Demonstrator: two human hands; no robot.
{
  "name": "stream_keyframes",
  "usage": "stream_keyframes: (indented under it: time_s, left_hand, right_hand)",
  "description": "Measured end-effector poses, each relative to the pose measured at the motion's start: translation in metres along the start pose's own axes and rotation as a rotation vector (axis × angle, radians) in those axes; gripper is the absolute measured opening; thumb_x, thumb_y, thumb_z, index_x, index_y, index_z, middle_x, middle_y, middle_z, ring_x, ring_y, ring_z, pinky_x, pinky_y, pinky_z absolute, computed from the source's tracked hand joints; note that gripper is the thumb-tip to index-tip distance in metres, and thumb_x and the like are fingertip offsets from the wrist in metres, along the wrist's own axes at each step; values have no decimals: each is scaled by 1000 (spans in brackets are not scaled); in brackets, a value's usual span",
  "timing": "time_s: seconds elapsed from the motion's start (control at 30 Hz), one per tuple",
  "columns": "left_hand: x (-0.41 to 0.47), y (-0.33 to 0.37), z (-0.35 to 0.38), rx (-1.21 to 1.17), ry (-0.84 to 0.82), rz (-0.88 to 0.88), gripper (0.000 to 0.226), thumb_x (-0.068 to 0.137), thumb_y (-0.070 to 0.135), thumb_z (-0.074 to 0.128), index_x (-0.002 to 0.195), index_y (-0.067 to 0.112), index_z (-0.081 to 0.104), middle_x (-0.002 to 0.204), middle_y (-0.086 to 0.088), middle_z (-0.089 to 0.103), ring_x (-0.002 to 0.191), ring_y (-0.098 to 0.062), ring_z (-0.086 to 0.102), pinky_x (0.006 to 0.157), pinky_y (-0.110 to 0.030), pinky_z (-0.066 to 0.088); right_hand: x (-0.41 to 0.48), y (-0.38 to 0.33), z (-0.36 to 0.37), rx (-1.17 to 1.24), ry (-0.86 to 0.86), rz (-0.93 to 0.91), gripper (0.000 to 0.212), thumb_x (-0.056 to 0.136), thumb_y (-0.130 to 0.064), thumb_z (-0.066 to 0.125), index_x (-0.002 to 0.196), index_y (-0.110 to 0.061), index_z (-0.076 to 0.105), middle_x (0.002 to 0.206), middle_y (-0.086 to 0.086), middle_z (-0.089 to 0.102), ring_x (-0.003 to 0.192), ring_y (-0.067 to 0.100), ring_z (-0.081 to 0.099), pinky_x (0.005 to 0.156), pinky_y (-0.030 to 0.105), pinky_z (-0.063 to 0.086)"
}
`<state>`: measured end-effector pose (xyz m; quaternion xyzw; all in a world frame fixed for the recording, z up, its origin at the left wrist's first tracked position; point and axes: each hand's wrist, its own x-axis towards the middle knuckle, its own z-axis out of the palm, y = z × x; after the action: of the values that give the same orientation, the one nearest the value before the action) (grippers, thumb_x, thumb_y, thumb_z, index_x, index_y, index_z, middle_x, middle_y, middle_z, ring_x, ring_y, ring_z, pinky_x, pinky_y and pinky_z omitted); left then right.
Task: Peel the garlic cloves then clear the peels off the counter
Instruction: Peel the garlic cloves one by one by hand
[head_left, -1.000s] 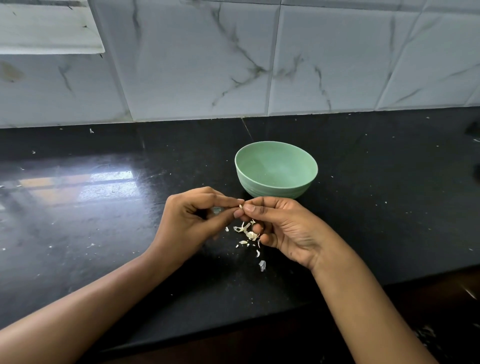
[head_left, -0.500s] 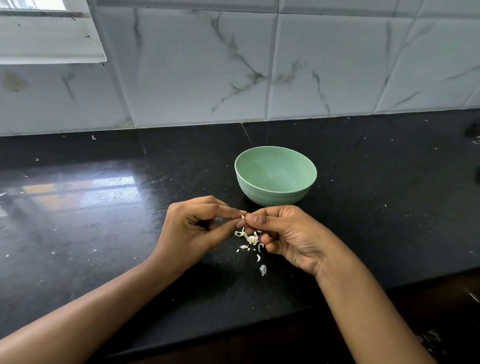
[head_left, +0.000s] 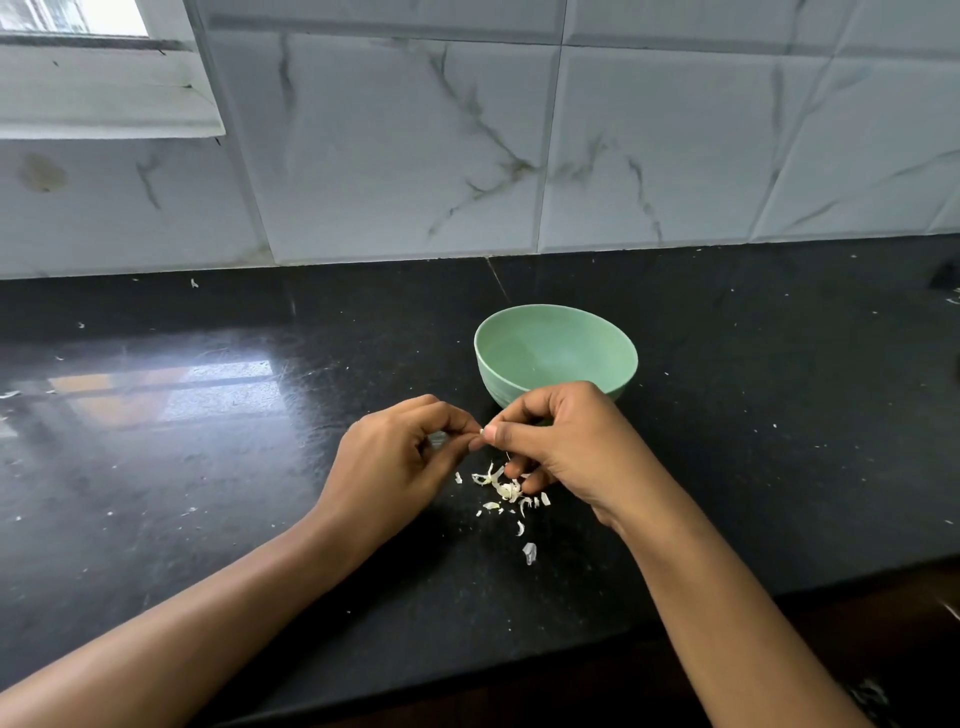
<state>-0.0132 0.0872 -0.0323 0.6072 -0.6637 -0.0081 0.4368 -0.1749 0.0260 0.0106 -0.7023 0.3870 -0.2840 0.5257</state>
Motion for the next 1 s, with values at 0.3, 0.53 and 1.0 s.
stream_keyframes:
  time_s: [0.3, 0.53, 1.0]
  left_hand:
    - [-3, 2, 4, 123, 10, 121, 14, 85, 46, 52, 89, 34, 59, 84, 26, 51, 63, 8, 47, 51, -16, 40]
    - [-3, 3, 4, 131, -7, 125, 12, 87, 45, 51, 88, 34, 56, 94, 18, 56, 62, 5, 48, 52, -14, 38]
    - [-5, 3, 3, 33, 63, 144, 8, 86, 40, 60, 83, 32, 62, 80, 20, 61, 58, 5, 51, 55, -13, 41]
  right_hand:
    - [1, 5, -1, -90, 36, -10, 16, 84, -15, 71, 68, -12, 68, 61, 9, 66, 52, 19, 60, 51, 28, 54]
    - [-3, 13, 5, -15, -40, 63, 26, 96, -18, 54, 70, -17, 59, 64, 4, 53, 56, 17, 51, 47, 26, 46]
    - [-16, 13, 23, 200, 23, 147, 26, 100, -17, 45, 78, -15, 58, 68, -1, 45, 52, 6, 42, 38, 18, 32]
